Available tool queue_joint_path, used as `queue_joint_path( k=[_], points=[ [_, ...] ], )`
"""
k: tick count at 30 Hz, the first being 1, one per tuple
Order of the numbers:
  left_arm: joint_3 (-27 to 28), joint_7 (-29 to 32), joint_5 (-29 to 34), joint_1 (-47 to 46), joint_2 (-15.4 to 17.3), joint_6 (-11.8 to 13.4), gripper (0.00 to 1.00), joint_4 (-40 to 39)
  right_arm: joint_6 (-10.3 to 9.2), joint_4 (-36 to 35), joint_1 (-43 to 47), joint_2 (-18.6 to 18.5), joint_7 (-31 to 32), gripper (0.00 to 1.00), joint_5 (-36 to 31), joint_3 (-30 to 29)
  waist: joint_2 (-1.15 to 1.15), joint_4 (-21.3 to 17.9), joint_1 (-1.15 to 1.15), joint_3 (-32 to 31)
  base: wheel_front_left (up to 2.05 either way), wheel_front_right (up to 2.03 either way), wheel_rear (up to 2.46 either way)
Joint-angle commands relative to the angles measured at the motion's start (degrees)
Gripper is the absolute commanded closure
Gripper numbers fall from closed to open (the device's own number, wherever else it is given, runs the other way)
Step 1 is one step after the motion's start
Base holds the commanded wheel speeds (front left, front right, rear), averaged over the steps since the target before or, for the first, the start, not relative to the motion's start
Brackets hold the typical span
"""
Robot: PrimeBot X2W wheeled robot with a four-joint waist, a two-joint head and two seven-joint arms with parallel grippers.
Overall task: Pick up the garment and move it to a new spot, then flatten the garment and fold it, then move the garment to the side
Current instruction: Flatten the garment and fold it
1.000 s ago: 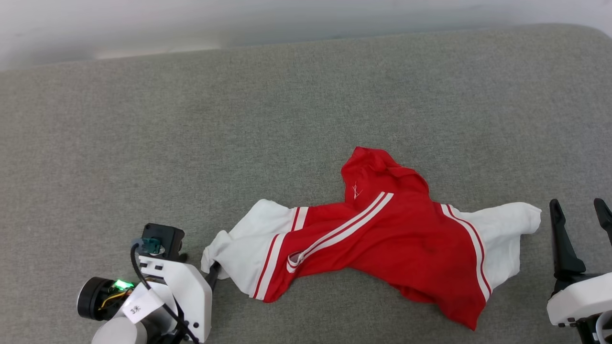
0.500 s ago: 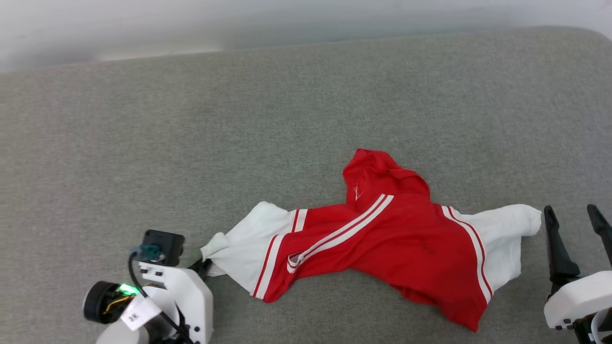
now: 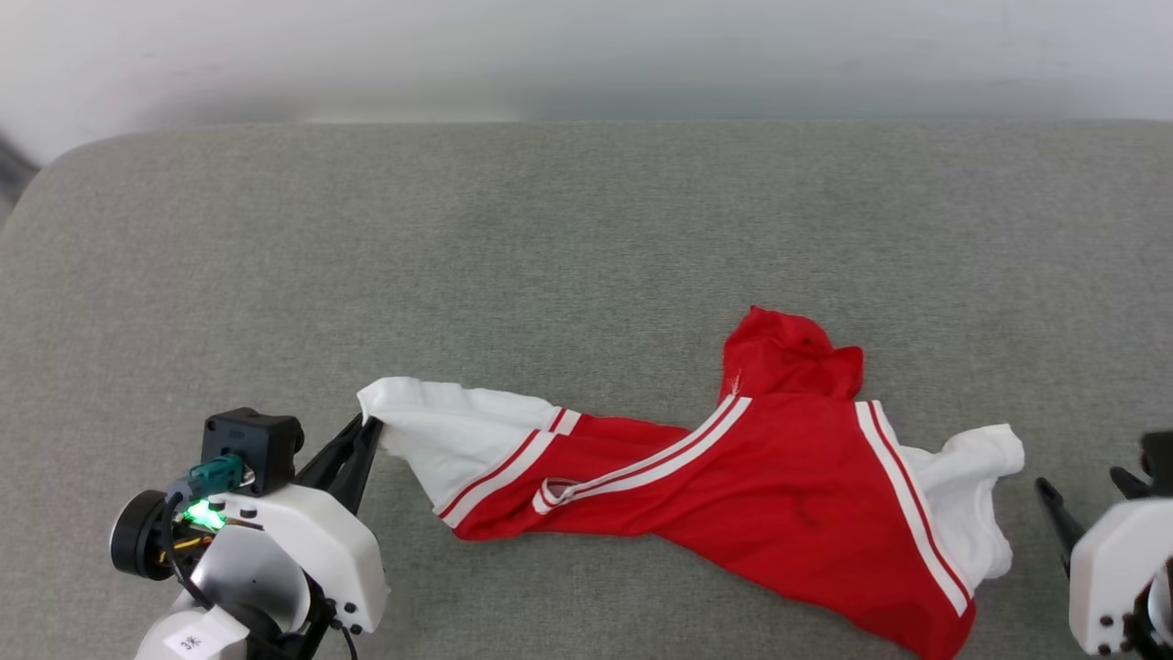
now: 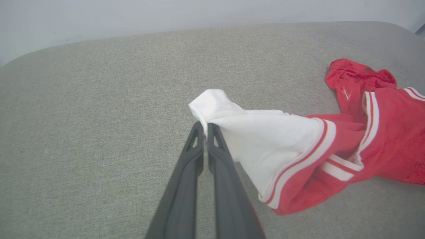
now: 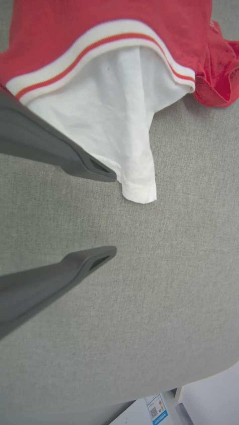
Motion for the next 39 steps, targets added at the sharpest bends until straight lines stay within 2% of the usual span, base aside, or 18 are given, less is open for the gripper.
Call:
queue_joint_path(
  k=[1, 9, 17, 24, 25, 26, 27, 30, 39],
  points=[
    [-0.2, 0.2, -0.2, 0.6, 0.4, -0.4, 1.00, -1.5, -0.02, 0.2, -2.2, -1.9, 2.8, 0.00, 0.6, 1.2, 0.00, 0.9, 0.00, 0.4, 0.00, 0.00, 0.00],
    [-1.8, 1.4, -0.2, 0.5, 0.7, -1.1, 1.00, -6.0, -0.03, 5.2, -10.0, -5.8, 14.2, 0.00, 3.6, 5.9, 0.00, 3.7, 0.00, 2.3, 0.00, 0.00, 0.00],
    [-4.0, 1.9, 0.3, -0.9, 0.1, -1.6, 1.00, -8.1, -0.02, 13.1, -13.8, -8.9, 19.5, 0.00, 2.9, 11.0, 0.00, 6.9, 0.00, 4.4, 0.00, 0.00, 0.00],
    [-5.0, 1.3, 0.5, -1.9, -0.6, -1.7, 1.00, -8.0, 0.25, 17.2, -11.0, -9.6, 23.0, 0.00, 5.6, 17.3, 0.00, 8.7, 0.00, 6.1, 0.00, 0.00, 0.00],
    [-5.0, 1.1, 0.4, -2.0, -0.6, -1.7, 1.00, -7.9, 0.33, 17.7, -10.4, -9.6, 23.4, 0.15, 6.2, 18.1, 0.00, 8.8, 0.00, 6.3, 0.00, 0.00, 0.00],
    [-5.1, 1.1, 0.4, -2.1, -0.7, -1.7, 1.00, -7.8, 0.33, 18.3, -9.8, -9.5, 23.7, 0.63, 6.7, 18.7, 0.00, 8.9, 0.00, 6.4, 0.00, 0.00, 0.00],
    [-5.2, 1.0, 0.4, -2.3, -0.7, -1.7, 1.00, -7.5, 0.33, 18.7, -9.4, -9.7, 23.8, 1.00, 7.1, 19.4, 0.00, 8.9, 0.00, 6.5, 0.00, 0.00, 0.00],
    [-5.5, 1.0, 0.2, -2.6, -0.9, -1.7, 1.00, -6.9, 0.29, 19.8, -9.0, -10.6, 22.3, 1.00, 7.7, 19.6, 0.00, 8.9, 0.00, 6.4, 0.00, 0.00, 0.00],
    [-3.9, 0.5, -0.7, -1.2, 0.2, -1.1, 1.00, -5.3, -0.04, 18.3, -12.8, -11.7, 14.2, 1.00, 7.1, 15.4, 0.00, 7.0, 0.00, 2.4, 0.00, 0.00, 0.00]
  ],
)
